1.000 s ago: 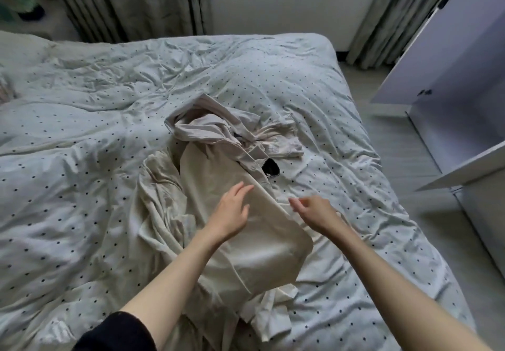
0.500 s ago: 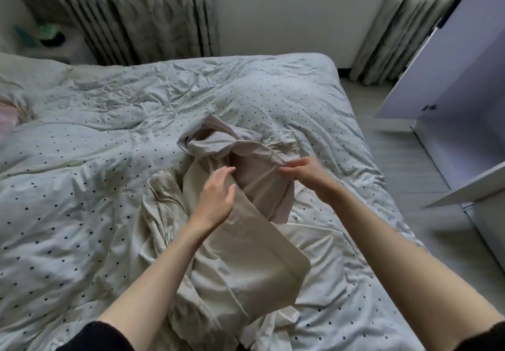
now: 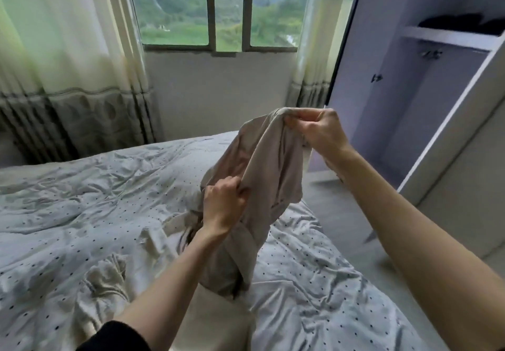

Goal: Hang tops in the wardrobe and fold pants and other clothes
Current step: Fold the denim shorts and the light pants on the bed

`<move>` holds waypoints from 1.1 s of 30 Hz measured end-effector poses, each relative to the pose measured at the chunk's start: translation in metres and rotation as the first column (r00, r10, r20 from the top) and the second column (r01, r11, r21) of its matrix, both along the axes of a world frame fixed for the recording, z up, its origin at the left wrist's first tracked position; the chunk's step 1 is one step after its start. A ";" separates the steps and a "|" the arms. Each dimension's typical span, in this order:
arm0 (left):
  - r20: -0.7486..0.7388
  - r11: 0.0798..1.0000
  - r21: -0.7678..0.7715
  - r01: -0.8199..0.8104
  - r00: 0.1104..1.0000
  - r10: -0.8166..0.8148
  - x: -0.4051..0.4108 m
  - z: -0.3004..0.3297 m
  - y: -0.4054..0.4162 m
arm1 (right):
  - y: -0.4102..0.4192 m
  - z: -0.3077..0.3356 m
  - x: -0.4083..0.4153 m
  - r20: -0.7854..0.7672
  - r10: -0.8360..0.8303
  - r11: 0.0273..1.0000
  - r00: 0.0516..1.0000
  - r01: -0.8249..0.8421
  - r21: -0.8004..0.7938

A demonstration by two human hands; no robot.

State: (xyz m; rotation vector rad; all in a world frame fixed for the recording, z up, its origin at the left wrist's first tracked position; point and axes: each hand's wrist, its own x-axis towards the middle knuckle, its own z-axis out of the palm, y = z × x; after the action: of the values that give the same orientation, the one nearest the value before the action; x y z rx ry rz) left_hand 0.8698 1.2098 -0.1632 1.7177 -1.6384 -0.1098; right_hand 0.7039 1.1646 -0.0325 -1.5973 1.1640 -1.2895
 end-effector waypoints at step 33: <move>-0.194 0.797 0.180 0.576 0.815 -0.546 -0.287 0.008 -0.048 | 0.064 -0.052 -0.348 -0.532 -0.599 0.701 0.598 0.713 0.011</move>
State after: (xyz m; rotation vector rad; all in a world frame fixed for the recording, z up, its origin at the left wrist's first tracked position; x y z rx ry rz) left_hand 0.5824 1.1622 -0.1556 1.2839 -2.0501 -0.7143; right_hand 0.3556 1.2288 -0.0844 -1.3898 2.3245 -1.1178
